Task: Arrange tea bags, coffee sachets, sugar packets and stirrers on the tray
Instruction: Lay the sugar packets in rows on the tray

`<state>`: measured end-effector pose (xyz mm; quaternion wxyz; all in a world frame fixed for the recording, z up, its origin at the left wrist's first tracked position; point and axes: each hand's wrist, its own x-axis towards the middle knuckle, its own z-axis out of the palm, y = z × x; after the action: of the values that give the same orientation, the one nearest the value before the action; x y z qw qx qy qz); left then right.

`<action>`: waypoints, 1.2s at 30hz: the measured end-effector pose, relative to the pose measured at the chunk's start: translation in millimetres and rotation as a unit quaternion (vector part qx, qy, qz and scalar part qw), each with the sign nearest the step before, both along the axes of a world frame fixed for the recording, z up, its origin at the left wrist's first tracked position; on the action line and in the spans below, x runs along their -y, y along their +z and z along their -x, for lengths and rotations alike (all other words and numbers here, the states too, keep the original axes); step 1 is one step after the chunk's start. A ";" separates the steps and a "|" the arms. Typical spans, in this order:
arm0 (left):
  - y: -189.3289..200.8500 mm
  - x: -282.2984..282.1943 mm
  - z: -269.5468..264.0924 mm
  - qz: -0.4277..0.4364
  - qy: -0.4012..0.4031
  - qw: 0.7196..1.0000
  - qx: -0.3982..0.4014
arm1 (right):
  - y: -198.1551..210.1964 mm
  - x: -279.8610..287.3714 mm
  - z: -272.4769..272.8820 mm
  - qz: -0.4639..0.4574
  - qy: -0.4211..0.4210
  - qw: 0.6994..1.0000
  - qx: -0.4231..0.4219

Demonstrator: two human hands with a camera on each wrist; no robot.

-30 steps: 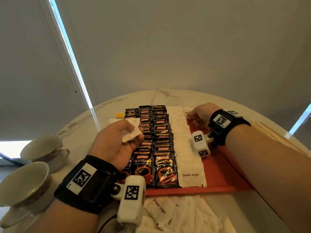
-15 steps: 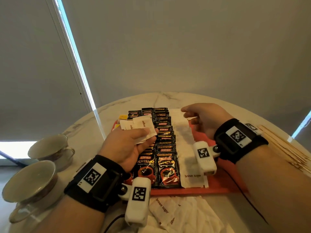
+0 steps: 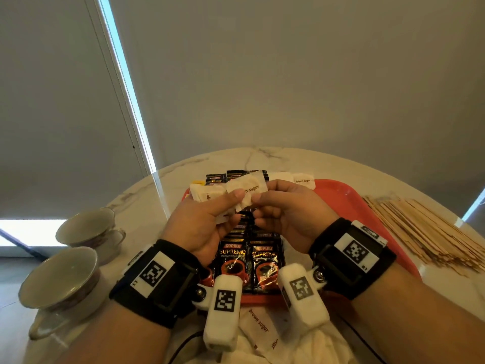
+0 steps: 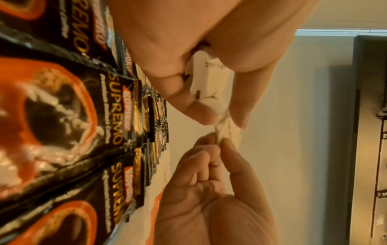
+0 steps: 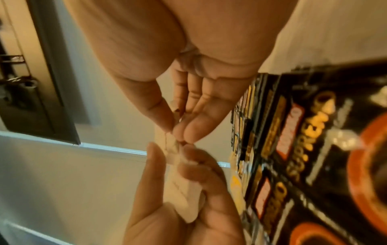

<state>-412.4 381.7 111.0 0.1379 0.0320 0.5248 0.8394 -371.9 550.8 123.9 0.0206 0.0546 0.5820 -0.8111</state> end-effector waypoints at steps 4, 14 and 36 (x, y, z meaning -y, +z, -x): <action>-2.1 -1.2 -2.2 0.023 -0.019 1.000 -0.006 | -2.4 2.0 -1.3 -0.009 -0.002 1.000 0.000; -0.3 -1.4 -2.6 0.044 0.002 0.999 0.025 | -4.1 -6.5 -1.6 -0.132 -0.021 0.990 -0.033; 0.0 2.5 10.6 -0.059 0.040 0.993 0.096 | -21.2 -144.7 67.8 -0.308 -0.236 0.902 0.191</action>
<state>-423.0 379.1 110.9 0.1521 -0.0615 0.4598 0.8727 -439.7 695.4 102.6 -0.0783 0.3478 0.7579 -0.5464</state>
